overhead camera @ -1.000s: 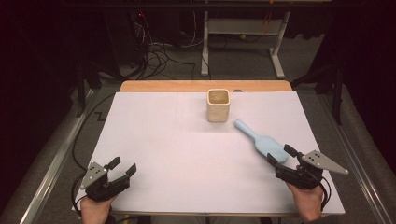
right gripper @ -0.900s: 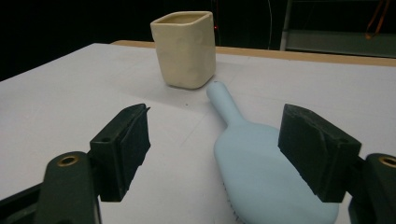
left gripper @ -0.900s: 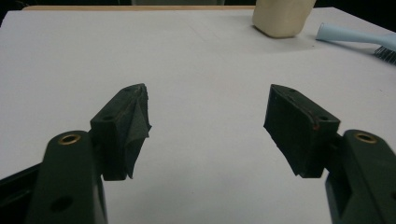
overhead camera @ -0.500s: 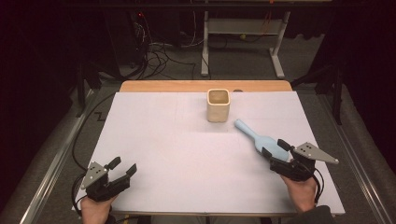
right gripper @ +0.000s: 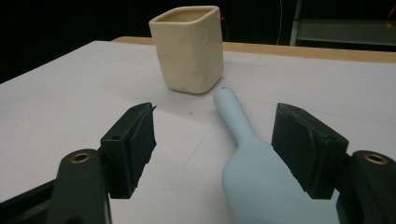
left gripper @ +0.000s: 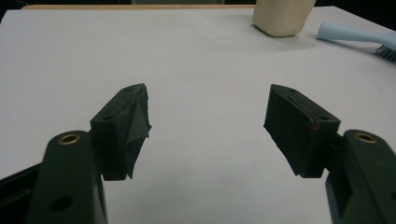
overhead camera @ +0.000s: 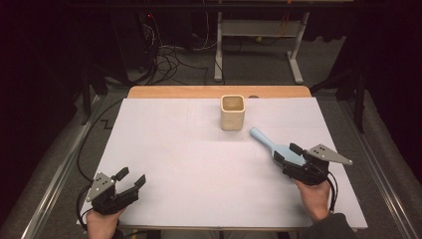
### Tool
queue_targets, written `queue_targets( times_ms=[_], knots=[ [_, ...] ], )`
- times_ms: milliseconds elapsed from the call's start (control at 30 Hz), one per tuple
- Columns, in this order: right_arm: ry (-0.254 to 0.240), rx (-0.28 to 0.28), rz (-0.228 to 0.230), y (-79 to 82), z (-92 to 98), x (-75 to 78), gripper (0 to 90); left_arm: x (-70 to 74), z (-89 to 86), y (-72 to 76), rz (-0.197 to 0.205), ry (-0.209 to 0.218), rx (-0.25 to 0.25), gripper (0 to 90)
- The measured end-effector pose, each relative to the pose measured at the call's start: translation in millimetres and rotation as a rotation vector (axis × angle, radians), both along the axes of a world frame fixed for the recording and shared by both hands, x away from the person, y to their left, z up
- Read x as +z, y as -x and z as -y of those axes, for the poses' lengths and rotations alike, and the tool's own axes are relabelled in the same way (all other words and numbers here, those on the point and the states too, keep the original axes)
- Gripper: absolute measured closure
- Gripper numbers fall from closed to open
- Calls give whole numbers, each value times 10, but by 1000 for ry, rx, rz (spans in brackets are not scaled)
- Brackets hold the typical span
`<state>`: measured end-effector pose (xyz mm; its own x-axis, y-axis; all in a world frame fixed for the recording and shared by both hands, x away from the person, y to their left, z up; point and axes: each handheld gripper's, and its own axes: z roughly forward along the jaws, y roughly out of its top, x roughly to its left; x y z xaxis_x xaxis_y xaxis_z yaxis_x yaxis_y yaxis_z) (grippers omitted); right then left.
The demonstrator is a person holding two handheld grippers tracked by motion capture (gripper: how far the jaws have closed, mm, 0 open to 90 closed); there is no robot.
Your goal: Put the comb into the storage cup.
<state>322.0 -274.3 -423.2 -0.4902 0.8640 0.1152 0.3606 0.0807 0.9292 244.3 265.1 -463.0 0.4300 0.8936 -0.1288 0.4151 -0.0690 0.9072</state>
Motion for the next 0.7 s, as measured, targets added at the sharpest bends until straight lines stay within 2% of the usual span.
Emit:
queue_targets(
  times_ms=[267, 333, 500, 567, 700],
  knots=[
    [4, -3, -4, -120, -41, 74, 354, 2, -8, 0, 3, -1, 5, 315],
    [-1, -3, -16, -172, -46, 114, 365, 3, -12, -1, 4, -1, 8, 315],
    [35, 7, -40, -304, -95, 180, 382, 3, -12, -2, 5, -2, 7, 315],
    [38, 12, -71, -399, -108, 198, 397, 3, -12, -1, 5, -2, 7, 315],
    [48, 6, -98, -467, -120, 217, 421, 3, -2, -7, 4, -7, 1, 315]
  ],
)
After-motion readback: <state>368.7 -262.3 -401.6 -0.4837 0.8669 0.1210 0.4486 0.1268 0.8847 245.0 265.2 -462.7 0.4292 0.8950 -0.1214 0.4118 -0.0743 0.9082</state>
